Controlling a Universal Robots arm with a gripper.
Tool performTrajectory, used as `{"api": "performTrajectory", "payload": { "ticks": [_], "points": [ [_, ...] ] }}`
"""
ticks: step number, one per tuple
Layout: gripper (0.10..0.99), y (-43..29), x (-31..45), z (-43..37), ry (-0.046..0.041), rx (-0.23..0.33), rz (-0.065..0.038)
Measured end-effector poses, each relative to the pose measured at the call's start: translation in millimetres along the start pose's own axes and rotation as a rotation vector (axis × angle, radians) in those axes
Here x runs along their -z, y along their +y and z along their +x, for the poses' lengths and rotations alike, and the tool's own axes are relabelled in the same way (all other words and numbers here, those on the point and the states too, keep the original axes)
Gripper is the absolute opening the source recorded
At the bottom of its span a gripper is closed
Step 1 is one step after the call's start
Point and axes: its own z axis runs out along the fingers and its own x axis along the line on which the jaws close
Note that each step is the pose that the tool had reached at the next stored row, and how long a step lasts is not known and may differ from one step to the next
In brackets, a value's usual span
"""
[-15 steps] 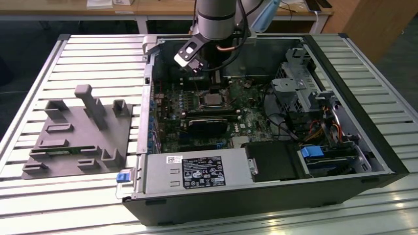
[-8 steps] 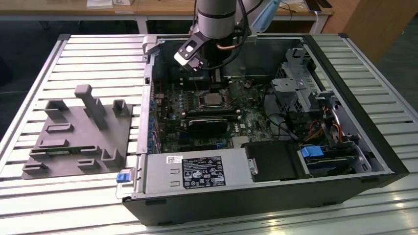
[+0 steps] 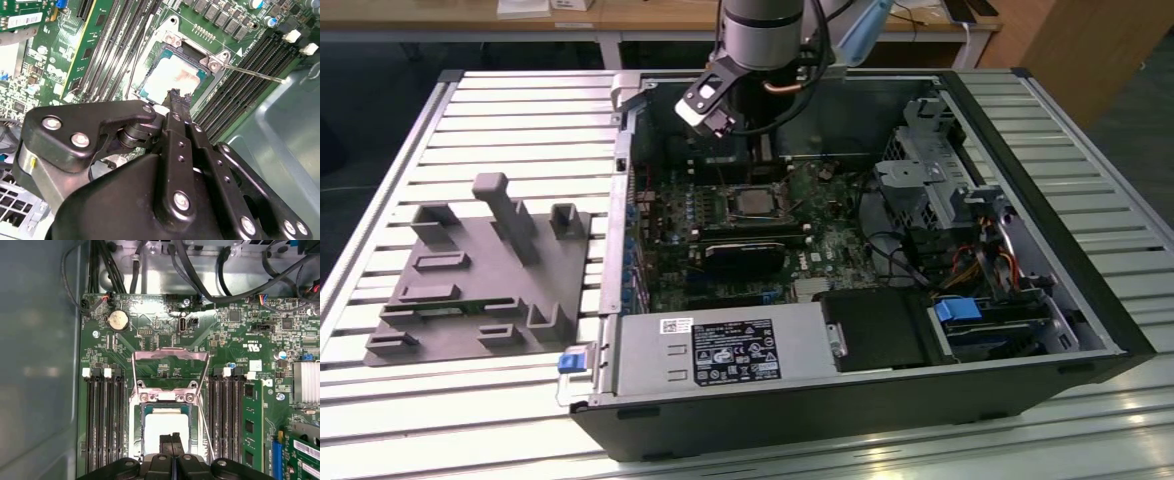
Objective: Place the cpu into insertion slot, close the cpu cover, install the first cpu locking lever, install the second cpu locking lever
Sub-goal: 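Close the cpu cover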
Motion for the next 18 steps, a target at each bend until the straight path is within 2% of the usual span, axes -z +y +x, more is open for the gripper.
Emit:
{"api": "performTrajectory", "payload": {
  "ticks": [8, 9, 10, 14, 18],
  "points": [
    [0.106, 0.9, 16.7, -0.3, 0.0000, 0.000, 0.000],
    [0.106, 1.7, 33.2, -0.6, 0.0000, 0.000, 0.000],
    [0.106, 1.9, 35.7, -0.6, 0.0001, 0.000, 0.000],
    [0.106, 1.8, 37.0, -1.8, 0.0002, 0.000, 0.000],
    [0.106, 1.7, 36.9, -9.0, 0.0000, 0.000, 0.000]
  ]
}}
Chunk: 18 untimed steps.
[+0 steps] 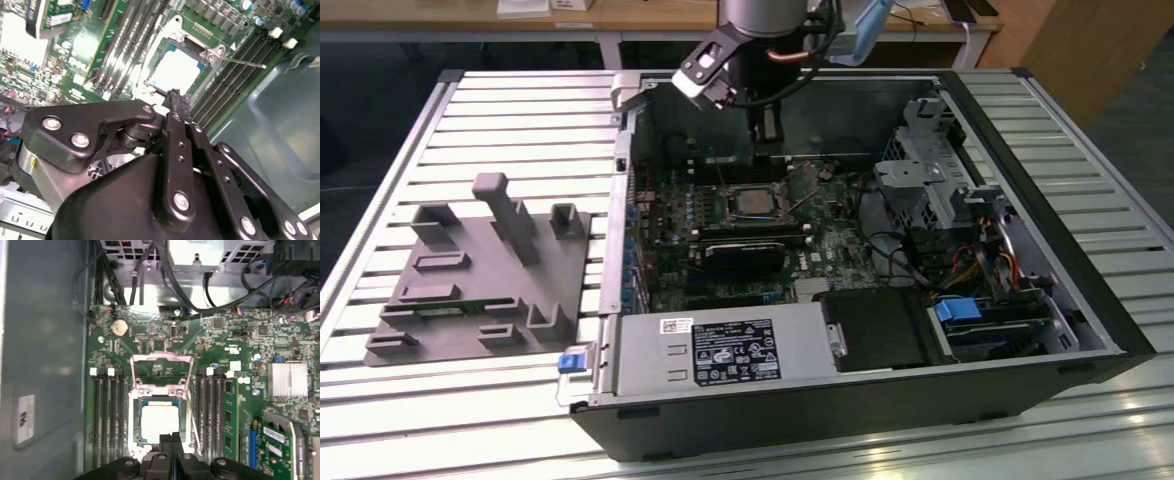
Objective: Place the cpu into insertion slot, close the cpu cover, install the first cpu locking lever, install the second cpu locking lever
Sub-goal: 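Close the cpu cover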
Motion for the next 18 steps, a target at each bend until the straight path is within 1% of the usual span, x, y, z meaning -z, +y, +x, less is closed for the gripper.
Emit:
{"api": "performTrajectory", "payload": {
  "ticks": [2, 4, 6, 8, 10, 16, 18],
  "points": [
    [0.106, 0.1, -0.1, -3.4, 0.0000, 0.000, 0.000],
    [0.106, 1.5, -0.3, -3.9, 0.0001, 0.000, 0.000],
    [0.106, 7.2, -0.6, -3.8, 0.0001, 0.000, 0.000],
    [0.106, 15.0, -1.1, -3.7, 0.0002, 0.000, 0.001],
    [0.106, 20.1, -1.7, -3.7, 0.0003, 0.000, 0.001],
    [0.106, 38.6, -3.8, -2.9, 0.0003, 0.000, 0.002],
    [0.106, 43.4, -4.7, -2.5, 0.0002, 0.000, 0.002]
  ]
}}
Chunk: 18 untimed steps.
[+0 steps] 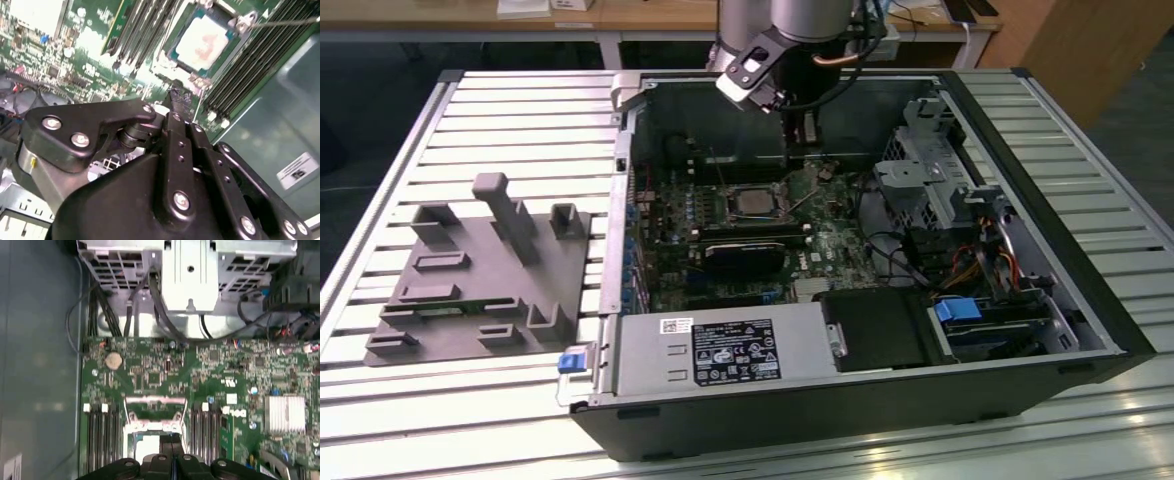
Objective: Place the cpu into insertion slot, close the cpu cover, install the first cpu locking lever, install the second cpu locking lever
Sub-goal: 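Close the cpu cover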
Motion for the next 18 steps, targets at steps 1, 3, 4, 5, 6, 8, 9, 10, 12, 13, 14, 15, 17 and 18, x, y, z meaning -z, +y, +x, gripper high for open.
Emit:
{"api": "performTrajectory", "payload": {
  "ticks": [1, 3, 4, 5, 6, 8, 9, 10, 12, 13, 14, 15, 17, 18],
  "points": [
    [0.106, 2.0, -0.6, 0.3, 0.0000, 0.000, 0.000],
    [0.106, 5.8, -2.1, 0.7, -0.0001, 0.000, 0.000],
    [0.106, 8.6, -2.9, 1.0, -0.0001, 0.000, 0.001],
    [0.106, 11.6, -4.0, 1.5, -0.0001, 0.000, 0.002],
    [0.106, 14.2, -5.2, 2.0, 0.0001, 0.000, 0.002],
    [0.106, 19.4, -7.5, 3.5, 0.0000, 0.000, 0.006],
    [0.106, 20.6, -8.5, 4.2, -0.0001, 0.000, 0.008],
    [0.106, 21.5, -9.3, 4.6, -0.0001, 0.000, 0.010],
    [0.106, 25.6, -10.1, 5.2, -0.0001, 0.000, 0.011],
    [0.106, 26.7, -10.5, 5.6, -0.0003, 0.000, 0.012],
    [0.106, 27.7, -11.0, 6.2, -0.0001, 0.000, 0.012],
    [0.106, 28.8, -11.5, 6.6, 0.0001, 0.000, 0.013],
    [0.106, 31.4, -12.7, 7.7, -0.0001, 0.000, 0.014],
    [0.106, 32.6, -13.3, 8.2, -0.0001, 0.000, 0.014]
  ]
}}
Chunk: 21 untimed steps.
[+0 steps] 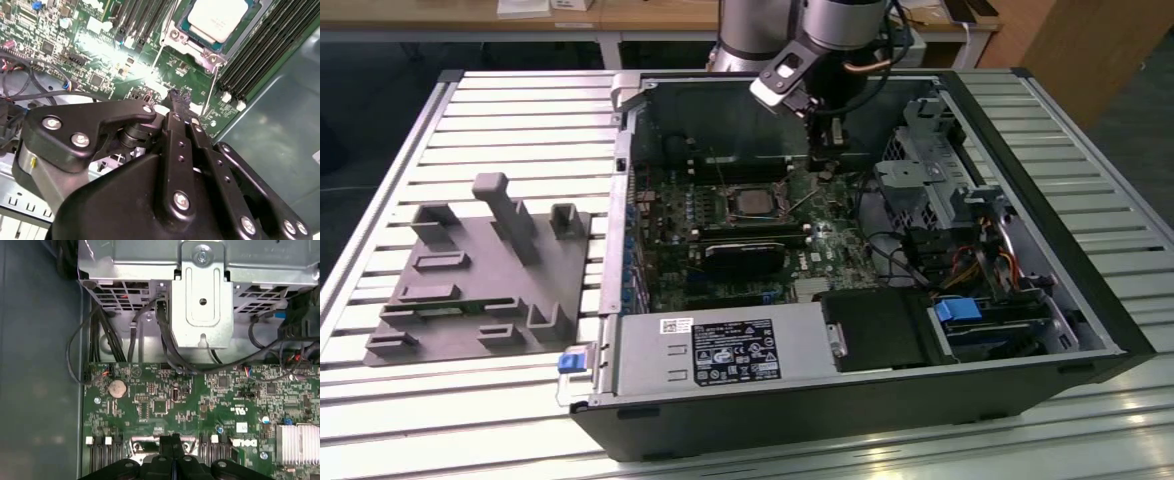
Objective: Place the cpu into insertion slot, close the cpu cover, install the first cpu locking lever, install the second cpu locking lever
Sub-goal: 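Close the cpu cover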
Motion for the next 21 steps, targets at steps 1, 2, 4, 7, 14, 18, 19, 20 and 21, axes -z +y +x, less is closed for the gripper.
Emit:
{"api": "performTrajectory", "payload": {
  "ticks": [1, 2, 4, 7, 14, 18, 19, 20, 21],
  "points": [
    [0.106, 1.6, -0.5, 0.4, 0.0000, 0.000, 0.001],
    [0.106, 3.0, -0.8, 0.4, -0.0002, 0.000, 0.001],
    [0.106, 6.6, -1.6, 0.6, -0.0001, 0.000, 0.001],
    [0.106, 11.3, -3.1, 1.0, 0.0000, 0.000, 0.002],
    [0.106, 17.4, -5.3, 1.9, -0.0015, 0.000, 0.005],
    [0.106, 21.9, -7.7, 3.1, -0.0022, 0.000, 0.010],
    [0.106, 22.7, -8.6, 3.4, -0.0023, 0.000, 0.012],
    [0.106, 23.2, -9.5, 3.5, -0.0023, 0.000, 0.012],
    [0.106, 23.4, -10.5, 3.6, -0.0024, 0.000, 0.013]
  ]
}}
